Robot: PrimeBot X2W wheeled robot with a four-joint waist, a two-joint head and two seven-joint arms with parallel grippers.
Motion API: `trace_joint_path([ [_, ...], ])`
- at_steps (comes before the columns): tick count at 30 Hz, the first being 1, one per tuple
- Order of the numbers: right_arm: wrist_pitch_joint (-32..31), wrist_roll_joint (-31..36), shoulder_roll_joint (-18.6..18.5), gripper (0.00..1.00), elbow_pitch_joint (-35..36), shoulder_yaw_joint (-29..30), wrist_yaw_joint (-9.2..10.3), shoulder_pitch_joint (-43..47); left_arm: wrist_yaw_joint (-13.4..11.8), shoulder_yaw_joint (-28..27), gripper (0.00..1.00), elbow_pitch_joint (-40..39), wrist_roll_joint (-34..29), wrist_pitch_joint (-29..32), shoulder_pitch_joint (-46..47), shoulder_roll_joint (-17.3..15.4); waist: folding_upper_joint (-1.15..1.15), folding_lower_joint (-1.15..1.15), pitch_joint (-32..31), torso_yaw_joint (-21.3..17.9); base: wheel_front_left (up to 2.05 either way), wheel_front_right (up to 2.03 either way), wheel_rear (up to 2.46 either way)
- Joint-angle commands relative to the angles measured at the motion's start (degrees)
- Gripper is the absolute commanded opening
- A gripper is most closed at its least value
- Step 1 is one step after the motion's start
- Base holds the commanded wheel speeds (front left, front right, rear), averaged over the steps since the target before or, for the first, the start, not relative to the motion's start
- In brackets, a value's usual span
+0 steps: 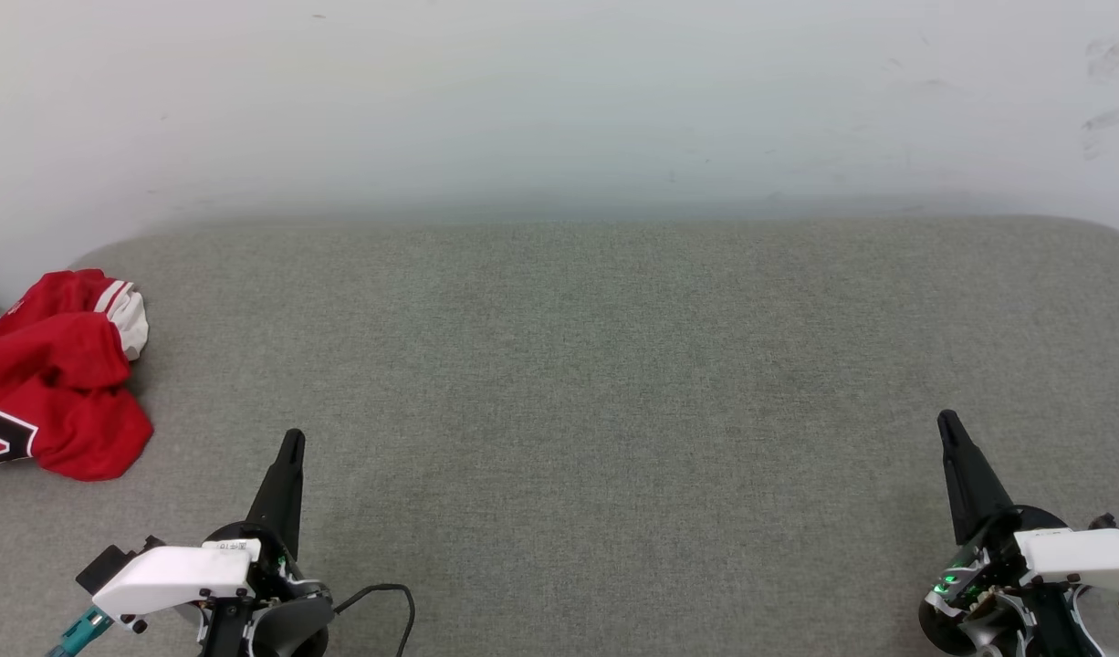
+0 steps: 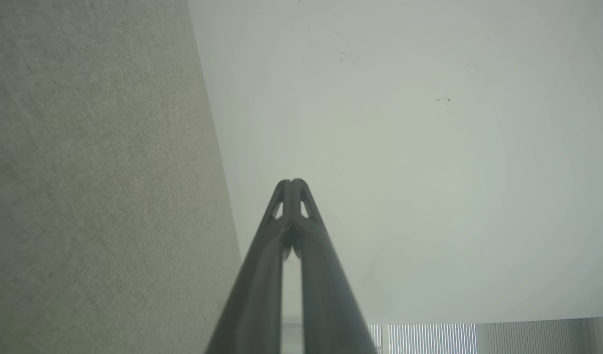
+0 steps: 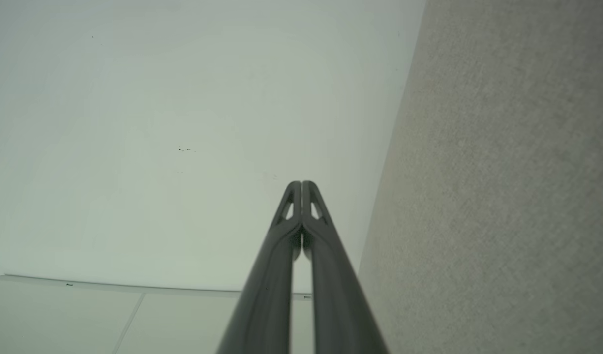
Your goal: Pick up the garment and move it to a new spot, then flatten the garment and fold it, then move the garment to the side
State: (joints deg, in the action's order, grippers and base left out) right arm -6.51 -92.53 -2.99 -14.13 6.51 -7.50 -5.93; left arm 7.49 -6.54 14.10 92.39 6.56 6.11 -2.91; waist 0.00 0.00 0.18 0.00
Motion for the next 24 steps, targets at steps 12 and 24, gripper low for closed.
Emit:
trace_joint_path([
  [12,0.02,0.26,0.18,0.00,-0.08,-0.02,0.02,-0.72,0.16,-0.13,0.00,-0.07,0.06,0.11,0.31,0.14,0.00,0.00,0.00,0.00,0.00,0.00,0.00],
  [24,0.02,0.26,0.18,0.00,-0.08,-0.02,0.02,-0.72,0.16,-0.14,0.00,-0.08,0.06,0.11,0.31,0.14,0.00,0.00,0.00,0.00,0.00,0.00,0.00],
])
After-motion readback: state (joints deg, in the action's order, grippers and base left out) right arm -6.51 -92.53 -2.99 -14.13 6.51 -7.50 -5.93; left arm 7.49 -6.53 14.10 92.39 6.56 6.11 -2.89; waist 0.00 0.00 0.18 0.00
